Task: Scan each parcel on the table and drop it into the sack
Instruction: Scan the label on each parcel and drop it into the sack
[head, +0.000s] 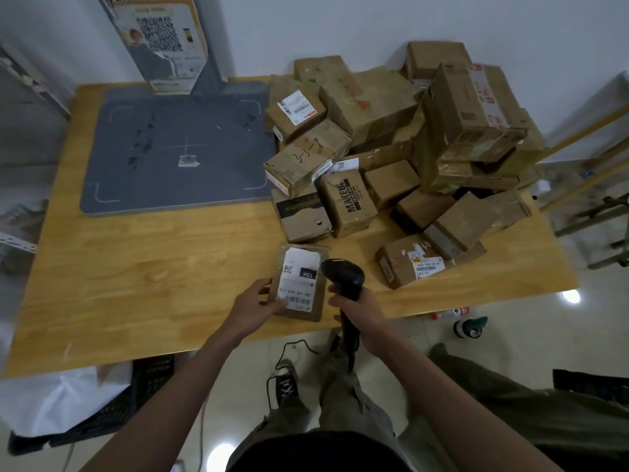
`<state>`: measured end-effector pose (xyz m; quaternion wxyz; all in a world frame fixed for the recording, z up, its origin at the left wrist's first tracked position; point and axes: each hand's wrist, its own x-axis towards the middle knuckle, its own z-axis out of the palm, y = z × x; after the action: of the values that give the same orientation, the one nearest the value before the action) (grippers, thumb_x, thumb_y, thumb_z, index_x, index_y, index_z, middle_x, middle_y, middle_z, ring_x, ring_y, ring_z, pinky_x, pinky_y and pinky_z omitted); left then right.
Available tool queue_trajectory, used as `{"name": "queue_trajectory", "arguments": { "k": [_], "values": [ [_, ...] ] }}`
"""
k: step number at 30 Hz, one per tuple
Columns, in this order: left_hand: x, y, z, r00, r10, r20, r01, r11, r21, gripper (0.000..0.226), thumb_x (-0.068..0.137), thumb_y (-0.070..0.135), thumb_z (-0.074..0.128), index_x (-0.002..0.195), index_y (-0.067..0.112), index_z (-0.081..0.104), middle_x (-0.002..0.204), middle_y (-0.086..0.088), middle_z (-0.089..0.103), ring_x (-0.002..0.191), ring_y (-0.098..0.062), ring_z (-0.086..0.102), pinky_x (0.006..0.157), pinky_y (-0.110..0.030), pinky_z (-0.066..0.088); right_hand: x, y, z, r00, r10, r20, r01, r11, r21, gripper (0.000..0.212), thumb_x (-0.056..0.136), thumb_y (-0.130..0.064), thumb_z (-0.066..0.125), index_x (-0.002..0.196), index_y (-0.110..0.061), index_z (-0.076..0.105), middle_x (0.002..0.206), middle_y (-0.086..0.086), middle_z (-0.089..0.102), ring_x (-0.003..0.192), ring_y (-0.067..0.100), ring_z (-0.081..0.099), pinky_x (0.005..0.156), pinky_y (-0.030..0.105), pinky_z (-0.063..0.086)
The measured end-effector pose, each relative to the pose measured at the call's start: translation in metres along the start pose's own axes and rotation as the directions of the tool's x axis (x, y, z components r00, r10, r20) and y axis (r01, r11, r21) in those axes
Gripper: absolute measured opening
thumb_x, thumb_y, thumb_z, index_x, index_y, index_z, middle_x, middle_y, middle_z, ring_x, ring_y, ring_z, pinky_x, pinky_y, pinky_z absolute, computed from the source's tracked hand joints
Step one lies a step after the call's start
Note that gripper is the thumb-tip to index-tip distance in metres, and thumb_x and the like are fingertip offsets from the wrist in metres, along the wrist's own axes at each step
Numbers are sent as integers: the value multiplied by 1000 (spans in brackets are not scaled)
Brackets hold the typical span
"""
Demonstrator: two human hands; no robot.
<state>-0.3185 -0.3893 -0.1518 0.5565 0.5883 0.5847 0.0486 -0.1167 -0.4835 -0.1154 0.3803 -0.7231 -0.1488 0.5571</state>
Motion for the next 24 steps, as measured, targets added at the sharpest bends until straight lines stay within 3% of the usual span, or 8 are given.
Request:
{"name": "queue_trajectory", "arguments": {
  "k": [4,8,12,16,19,22,24],
  "values": [
    [4,-4,-2,1000,6,-19,-5,1000,28,58,86,15,74,140,19,53,113,1,60,109,-24,63,87,-33,51,2,4,5,998,12,58,-8,998,-70,22,89,-5,65,110,-12,70,105,3,72,101,23,67,83,38,57],
    [7,-7,-2,1000,21,-22,-20,999,33,57,85,14,74,139,20,55,122,-5,64,108,-22,63,88,-34,54,4,0,1,997,-2,77,9,996,-92,23,88,-5,66,109,-14,69,109,3,72,104,23,67,78,34,57],
    [9,-7,0,997,43,-63,-39,997,59,50,87,25,74,134,20,58,117,-3,68,97,-16,65,71,-20,51,4,-9,-5,997,-35,63,45,984,-171,21,89,-4,65,107,-14,68,112,7,70,103,24,67,81,36,61],
    [12,-7,3,993,85,-80,-75,990,117,52,85,21,76,133,17,58,114,-8,69,88,-14,62,61,-11,43,3,-17,-11,995,-81,66,99,931,-351,19,88,-6,65,107,-8,68,101,13,72,94,26,71,73,32,62],
    [13,-10,1,996,70,-47,-63,987,147,56,85,19,76,137,16,55,118,-9,68,91,-15,62,65,-15,46,3,-31,-12,977,-166,135,214,763,-610,16,89,-5,64,104,-10,65,88,6,72,79,19,71,69,29,59],
    [11,-10,0,996,71,-47,-60,978,199,64,87,17,73,144,15,45,131,-13,61,105,-23,63,83,-33,54,2,-49,-10,942,-220,254,334,541,-772,20,86,-3,66,105,-8,65,92,5,70,86,24,69,80,40,59],
    [5,-4,4,989,86,-122,-50,962,270,78,84,27,75,149,14,34,141,-13,49,120,-30,56,95,-43,50,1,-59,-9,925,-233,300,374,426,-824,22,85,-3,67,106,-10,65,97,6,69,91,24,67,80,37,56]
  ]
}}
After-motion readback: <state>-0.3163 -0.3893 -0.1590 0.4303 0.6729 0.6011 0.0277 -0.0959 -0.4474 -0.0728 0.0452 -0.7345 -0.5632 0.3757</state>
